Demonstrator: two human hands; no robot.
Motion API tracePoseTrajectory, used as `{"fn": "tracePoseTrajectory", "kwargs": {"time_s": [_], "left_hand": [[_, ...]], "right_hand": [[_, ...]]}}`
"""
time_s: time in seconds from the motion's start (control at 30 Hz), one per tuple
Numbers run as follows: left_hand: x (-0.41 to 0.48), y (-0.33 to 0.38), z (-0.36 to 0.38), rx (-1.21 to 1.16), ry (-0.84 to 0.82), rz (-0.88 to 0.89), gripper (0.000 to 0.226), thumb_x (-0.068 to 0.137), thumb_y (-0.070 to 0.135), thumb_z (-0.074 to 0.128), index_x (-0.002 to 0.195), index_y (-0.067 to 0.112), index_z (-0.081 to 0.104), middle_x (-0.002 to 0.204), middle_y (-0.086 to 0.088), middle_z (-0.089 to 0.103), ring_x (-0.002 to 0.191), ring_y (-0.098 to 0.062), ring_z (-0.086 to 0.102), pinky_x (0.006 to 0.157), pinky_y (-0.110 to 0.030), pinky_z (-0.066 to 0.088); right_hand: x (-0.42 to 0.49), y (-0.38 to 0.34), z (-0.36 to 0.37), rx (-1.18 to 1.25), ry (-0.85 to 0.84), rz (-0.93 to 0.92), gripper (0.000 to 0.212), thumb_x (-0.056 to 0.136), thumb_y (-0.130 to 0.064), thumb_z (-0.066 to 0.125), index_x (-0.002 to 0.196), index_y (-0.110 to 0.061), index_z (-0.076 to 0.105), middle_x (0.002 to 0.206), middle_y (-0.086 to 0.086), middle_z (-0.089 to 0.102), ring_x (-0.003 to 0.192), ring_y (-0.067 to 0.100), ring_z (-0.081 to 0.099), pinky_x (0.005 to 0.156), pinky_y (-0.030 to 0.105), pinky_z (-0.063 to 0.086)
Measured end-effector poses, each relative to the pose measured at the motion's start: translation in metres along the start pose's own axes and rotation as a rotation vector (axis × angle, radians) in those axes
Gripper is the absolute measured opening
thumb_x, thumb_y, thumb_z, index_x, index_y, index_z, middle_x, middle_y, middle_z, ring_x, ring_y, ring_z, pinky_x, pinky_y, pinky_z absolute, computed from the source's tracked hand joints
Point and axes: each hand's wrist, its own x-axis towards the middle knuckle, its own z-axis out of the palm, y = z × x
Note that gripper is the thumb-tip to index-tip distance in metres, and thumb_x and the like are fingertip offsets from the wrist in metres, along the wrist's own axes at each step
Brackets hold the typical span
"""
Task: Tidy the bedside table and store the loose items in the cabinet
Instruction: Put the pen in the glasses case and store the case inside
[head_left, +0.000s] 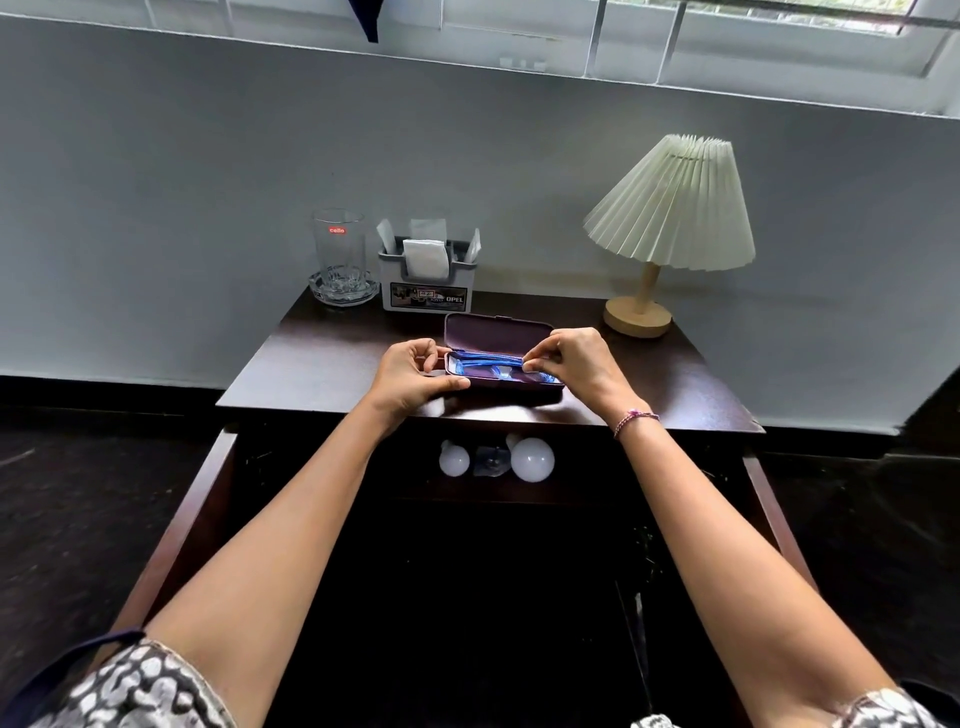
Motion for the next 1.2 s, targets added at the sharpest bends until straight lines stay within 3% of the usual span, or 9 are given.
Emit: {"fn": "tracePoseTrajectory", "kwargs": {"time_s": [0.1, 0.2, 0.33, 0.5, 0.7, 0.77, 0.87, 1.0, 1.2], "left_hand": [[-0.001, 0.001, 0.001, -0.004, 0.002, -0.007, 0.055, 0.064, -0.015, 0.075, 0.058, 0.014, 0.029, 0.062, 0.004, 0.058, 0.060, 0.003, 0.065, 0.058, -0.012, 0.052], [-0.002, 0.002, 0.001, 0.000, 0.003, -0.014, 0.054, 0.065, -0.015, 0.075, 0.058, 0.014, 0.030, 0.055, 0.009, 0.060, 0.059, 0.003, 0.066, 0.055, -0.010, 0.050], [-0.002, 0.002, 0.002, -0.003, 0.011, -0.009, 0.054, 0.065, -0.016, 0.075, 0.058, 0.014, 0.030, 0.059, 0.005, 0.057, 0.059, 0.003, 0.066, 0.055, -0.010, 0.050], [0.000, 0.000, 0.001, 0.001, 0.011, -0.010, 0.054, 0.065, -0.015, 0.075, 0.059, 0.014, 0.030, 0.066, -0.002, 0.057, 0.064, 0.001, 0.067, 0.060, -0.014, 0.054], [0.001, -0.001, 0.002, 0.010, 0.032, 0.007, 0.056, 0.063, -0.012, 0.077, 0.060, 0.016, 0.029, 0.083, -0.013, 0.062, 0.080, -0.011, 0.068, 0.075, -0.030, 0.055], [0.001, -0.002, 0.001, 0.009, 0.032, 0.007, 0.055, 0.063, -0.011, 0.078, 0.060, 0.016, 0.030, 0.088, -0.017, 0.062, 0.086, -0.019, 0.067, 0.079, -0.035, 0.053], [0.001, -0.003, -0.001, 0.012, 0.033, 0.005, 0.051, 0.063, -0.008, 0.079, 0.062, 0.016, 0.034, 0.088, -0.013, 0.063, 0.087, -0.023, 0.067, 0.076, -0.032, 0.054], [0.001, -0.003, -0.003, 0.017, 0.041, 0.004, 0.051, 0.060, 0.000, 0.084, 0.081, 0.024, 0.044, 0.086, -0.005, 0.061, 0.078, -0.016, 0.064, 0.073, -0.023, 0.056], [0.001, -0.003, -0.003, -0.031, 0.053, -0.016, 0.058, 0.061, 0.002, 0.083, 0.087, 0.032, 0.040, 0.090, -0.008, 0.063, 0.080, -0.016, 0.065, 0.070, -0.023, 0.055]], "right_hand": [[0.001, 0.004, -0.004, -0.006, 0.011, -0.004, 0.033, 0.071, -0.029, 0.078, 0.097, -0.009, 0.074, 0.082, 0.005, 0.068, 0.074, 0.013, 0.059, 0.072, 0.027, 0.049], [0.004, 0.018, -0.011, 0.068, 0.210, 0.068, 0.043, 0.071, -0.035, 0.074, 0.104, -0.007, 0.071, 0.072, -0.005, 0.052, 0.068, 0.012, 0.049, 0.068, 0.019, 0.039], [-0.001, 0.042, 0.001, 0.217, 0.276, 0.299, 0.044, 0.085, -0.039, 0.062, 0.111, -0.004, 0.067, 0.099, 0.013, 0.069, 0.090, 0.021, 0.063, 0.084, 0.025, 0.044], [0.004, 0.049, 0.016, 0.584, 0.170, 0.504, 0.052, 0.092, -0.047, 0.047, 0.104, 0.000, 0.067, 0.082, 0.005, 0.067, 0.060, 0.009, 0.057, 0.058, 0.017, 0.047], [0.011, 0.044, 0.026, 0.733, 0.232, 0.497, 0.031, 0.093, -0.043, 0.049, 0.084, -0.019, 0.067, 0.077, -0.002, 0.067, 0.064, 0.008, 0.063, 0.066, 0.021, 0.052], [0.013, 0.043, 0.027, 0.801, 0.275, 0.494, 0.032, 0.092, -0.043, 0.051, 0.095, -0.015, 0.067, 0.082, 0.000, 0.068, 0.069, 0.009, 0.066, 0.069, 0.025, 0.055], [0.014, 0.043, 0.027, 0.801, 0.293, 0.486, 0.041, 0.091, -0.044, 0.052, 0.111, -0.011, 0.066, 0.088, 0.005, 0.069, 0.069, 0.009, 0.066, 0.069, 0.027, 0.056], [0.011, 0.045, 0.021, 0.866, 0.304, 0.471, 0.033, 0.087, -0.041, 0.060, 0.100, -0.014, 0.071, 0.077, 0.000, 0.070, 0.060, 0.003, 0.067, 0.055, 0.015, 0.053], [0.006, 0.052, 0.018, 0.876, 0.248, 0.417, 0.032, 0.072, -0.032, 0.076, 0.096, -0.010, 0.073, 0.087, 0.009, 0.072, 0.069, 0.013, 0.069, 0.065, 0.018, 0.056]]}}
